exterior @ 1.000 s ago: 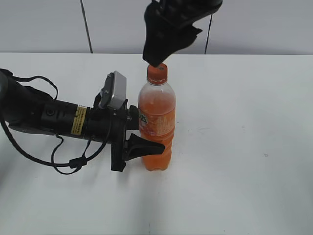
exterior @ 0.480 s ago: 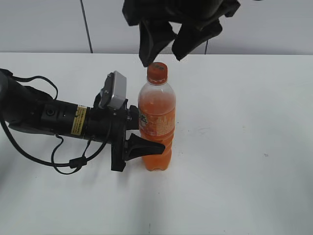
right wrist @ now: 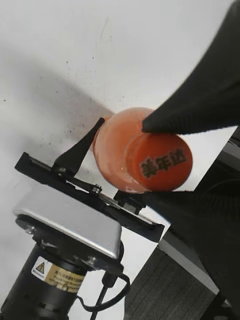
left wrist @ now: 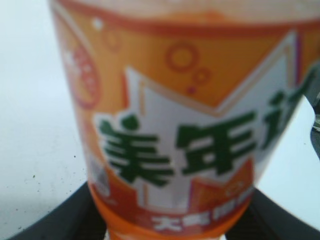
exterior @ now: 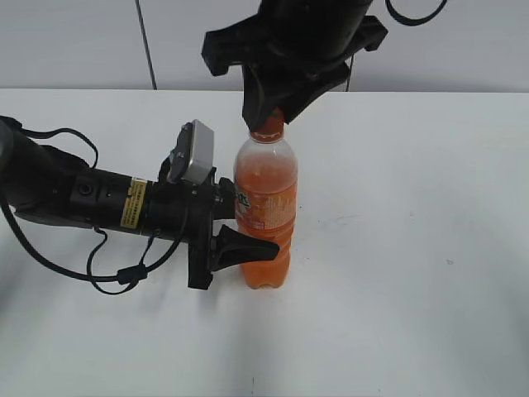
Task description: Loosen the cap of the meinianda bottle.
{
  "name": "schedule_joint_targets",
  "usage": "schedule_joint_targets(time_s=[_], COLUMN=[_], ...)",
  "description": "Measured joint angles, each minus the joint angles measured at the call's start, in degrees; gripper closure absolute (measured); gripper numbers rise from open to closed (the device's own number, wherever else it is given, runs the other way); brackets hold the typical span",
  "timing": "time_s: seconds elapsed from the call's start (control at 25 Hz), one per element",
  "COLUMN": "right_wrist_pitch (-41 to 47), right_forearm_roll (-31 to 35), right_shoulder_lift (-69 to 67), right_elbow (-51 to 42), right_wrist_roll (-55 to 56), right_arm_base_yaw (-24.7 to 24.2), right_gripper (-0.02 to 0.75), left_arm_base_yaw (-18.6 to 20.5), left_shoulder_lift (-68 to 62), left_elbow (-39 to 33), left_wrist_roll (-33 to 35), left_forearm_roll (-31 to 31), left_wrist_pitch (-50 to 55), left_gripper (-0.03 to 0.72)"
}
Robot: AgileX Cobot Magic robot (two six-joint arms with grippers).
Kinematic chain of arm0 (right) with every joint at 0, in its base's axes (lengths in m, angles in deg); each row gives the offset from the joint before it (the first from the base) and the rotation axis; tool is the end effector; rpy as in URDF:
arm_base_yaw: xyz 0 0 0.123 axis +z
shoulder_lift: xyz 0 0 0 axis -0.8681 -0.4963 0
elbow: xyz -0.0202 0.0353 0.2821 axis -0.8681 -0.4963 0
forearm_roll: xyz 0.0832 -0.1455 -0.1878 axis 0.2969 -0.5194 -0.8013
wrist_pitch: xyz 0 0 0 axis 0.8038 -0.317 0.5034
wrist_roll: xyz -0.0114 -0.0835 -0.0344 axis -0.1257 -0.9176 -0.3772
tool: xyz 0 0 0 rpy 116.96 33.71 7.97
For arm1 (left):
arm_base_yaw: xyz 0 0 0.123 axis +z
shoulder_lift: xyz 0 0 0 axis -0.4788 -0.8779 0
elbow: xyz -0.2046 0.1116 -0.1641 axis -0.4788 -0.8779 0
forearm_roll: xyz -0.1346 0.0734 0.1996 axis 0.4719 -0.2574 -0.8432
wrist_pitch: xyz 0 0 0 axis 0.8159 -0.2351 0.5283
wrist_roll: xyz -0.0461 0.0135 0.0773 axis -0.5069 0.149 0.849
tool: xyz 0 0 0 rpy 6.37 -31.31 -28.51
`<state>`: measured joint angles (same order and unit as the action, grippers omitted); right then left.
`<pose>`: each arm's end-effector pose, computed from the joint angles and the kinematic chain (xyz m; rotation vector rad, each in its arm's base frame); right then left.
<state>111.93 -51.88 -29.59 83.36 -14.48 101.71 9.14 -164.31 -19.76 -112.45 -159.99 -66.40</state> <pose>0.2844 0.2620 0.3278 -0.8450 2.7003 0.3299 0.3059 -0.1904 0.1000 1.4013 1.5616 -0.9922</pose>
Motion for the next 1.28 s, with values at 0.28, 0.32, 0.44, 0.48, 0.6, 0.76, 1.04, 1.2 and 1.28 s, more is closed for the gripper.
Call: schedule_joint_targets(time_s=[0.28,0.32,0.44,0.48,0.6,0.76,1.04,1.2,1.28], right_wrist_pitch=[-0.1,-0.1,-0.2,-0.2,-0.5,-0.9,-0.9,-0.7,-0.5], right_forearm_roll=[0.0,0.0,0.1,0.0,-1.7,-2.7,-0.9,0.2,0.5], right_shoulder_lift=[0.0,0.0,0.0,0.0,0.2,0.2,0.2,0.7,1.0], right_elbow=[0.0,0.0,0.0,0.0,0.2,0.2,0.2,0.2,0.2], right_wrist_roll=[-3.9,-6.6,-24.7,-33.9,-60.1,-75.9,-78.2,-77.2,-73.3], right_arm_base_yaw=[0.1,0.1,0.1,0.1,0.1,0.2,0.2,0.2,0.2], right_gripper=[0.480,0.480,0.480,0.480,0.518,0.587,0.592,0.587,0.566], left_arm_base_yaw=[0.0,0.0,0.0,0.0,0.0,0.0,0.0,0.0,0.0], left_shoulder_lift=[0.0,0.0,0.0,0.0,0.0,0.0,0.0,0.0,0.0], left_elbow=[0.1,0.1,0.1,0.1,0.1,0.1,0.1,0.1,0.1], left_wrist_roll=[-0.1,-0.1,-0.1,-0.1,-0.2,-0.4,-0.4,-0.2,-0.1], left_forearm_roll=[0.0,0.0,-0.1,-0.1,0.2,0.7,0.7,0.5,0.4], left_wrist_pitch=[0.1,0.1,0.2,0.2,0.5,0.8,0.8,0.7,0.7], left_gripper=[0.295,0.295,0.295,0.295,0.298,0.308,0.308,0.308,0.308])
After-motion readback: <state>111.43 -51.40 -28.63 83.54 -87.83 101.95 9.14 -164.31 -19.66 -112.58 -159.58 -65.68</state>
